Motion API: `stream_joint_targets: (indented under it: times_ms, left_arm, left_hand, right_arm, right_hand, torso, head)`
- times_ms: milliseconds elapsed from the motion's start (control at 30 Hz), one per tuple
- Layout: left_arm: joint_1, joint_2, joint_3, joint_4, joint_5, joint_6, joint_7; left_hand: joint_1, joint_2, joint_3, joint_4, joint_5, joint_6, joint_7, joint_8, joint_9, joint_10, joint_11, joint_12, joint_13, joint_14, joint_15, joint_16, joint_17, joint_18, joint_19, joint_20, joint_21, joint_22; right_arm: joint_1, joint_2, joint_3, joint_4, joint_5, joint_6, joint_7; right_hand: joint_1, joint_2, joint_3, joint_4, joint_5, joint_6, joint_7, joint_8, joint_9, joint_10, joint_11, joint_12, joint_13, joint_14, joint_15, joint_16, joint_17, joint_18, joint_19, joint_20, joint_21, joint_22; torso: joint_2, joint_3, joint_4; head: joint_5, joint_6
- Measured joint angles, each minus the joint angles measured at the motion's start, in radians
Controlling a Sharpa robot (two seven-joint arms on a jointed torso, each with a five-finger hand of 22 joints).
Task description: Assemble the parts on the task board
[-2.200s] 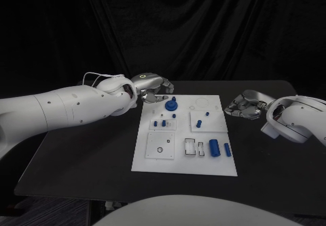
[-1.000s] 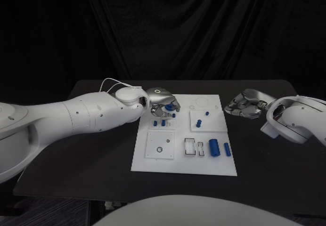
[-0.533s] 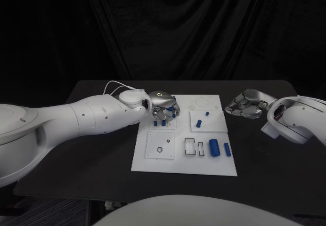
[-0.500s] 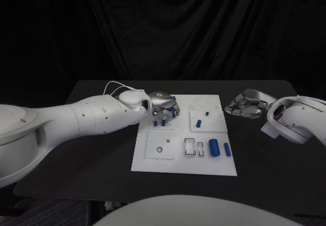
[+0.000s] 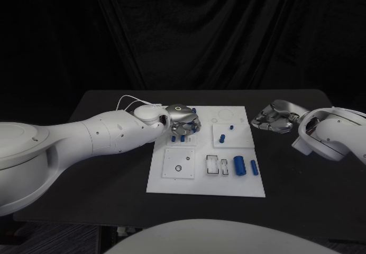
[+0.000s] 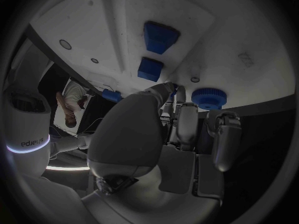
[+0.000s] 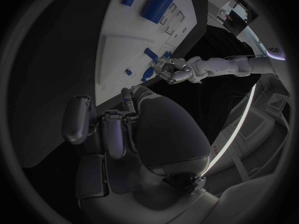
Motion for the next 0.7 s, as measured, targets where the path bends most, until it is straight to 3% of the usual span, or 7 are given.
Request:
stream_joint_targets:
  times_ms: [167, 367, 700]
  left_arm:
    - [-0.005, 0.000, -0.001, -0.004, 0.000, -0.027, 0.003]
    - [-0.007, -0.007, -0.003, 0.001, -0.001, -0.049, 0.009]
    - [-0.008, -0.051, -0.004, 0.054, -0.002, -0.101, 0.019]
  left_hand:
    - [0.006, 0.005, 0.005, -0.006, 0.009, 0.023, 0.011, 0.010, 0.000, 0.025, -0.006, 0.000, -0.007, 0.006, -0.006, 0.005, 0.011, 0.000, 0.000, 0.011, 0.000, 0.000]
    - [0.013, 0.013, -0.003, -0.020, 0.008, 0.066, 0.016, 0.027, 0.003, 0.072, -0.017, 0.011, -0.015, 0.022, -0.018, 0.013, 0.025, 0.000, 0.000, 0.039, 0.000, 0.000]
    - [0.016, 0.015, -0.018, -0.035, 0.015, 0.124, 0.020, 0.047, 0.011, 0.126, -0.022, 0.015, -0.023, 0.041, -0.023, 0.024, 0.043, 0.000, 0.002, 0.070, 0.000, 0.000]
  right_arm:
    - [-0.003, 0.000, 0.000, 0.000, 0.000, 0.001, 0.000]
    - [-0.006, 0.000, 0.000, -0.001, 0.000, 0.002, -0.001]
    - [-0.008, -0.001, 0.000, -0.002, 0.000, 0.006, -0.002]
  right_hand:
    - [0.000, 0.000, 0.000, 0.000, 0.000, 0.000, 0.000, 0.000, 0.000, 0.000, 0.000, 0.000, 0.000, 0.000, 0.000, 0.000, 0.000, 0.000, 0.000, 0.000, 0.000, 0.000]
    - [0.000, 0.000, 0.000, 0.000, 0.000, 0.000, 0.000, 0.000, 0.000, 0.000, 0.000, 0.000, 0.000, 0.000, 0.000, 0.000, 0.000, 0.000, 0.000, 0.000, 0.000, 0.000]
    - [0.000, 0.000, 0.003, -0.003, 0.005, 0.000, 0.000, 0.000, 0.000, 0.000, 0.000, 0.000, 0.000, 0.000, 0.000, 0.000, 0.000, 0.000, 0.000, 0.000, 0.000, 0.000]
  torso:
    - [0.001, -0.0004, -0.0025]
    - [0.001, -0.0003, -0.0024]
    - [0.000, 0.0003, -0.0003]
  head:
    - [0.002, 0.000]
    - [0.000, 0.000]
    - [0.000, 0.000]
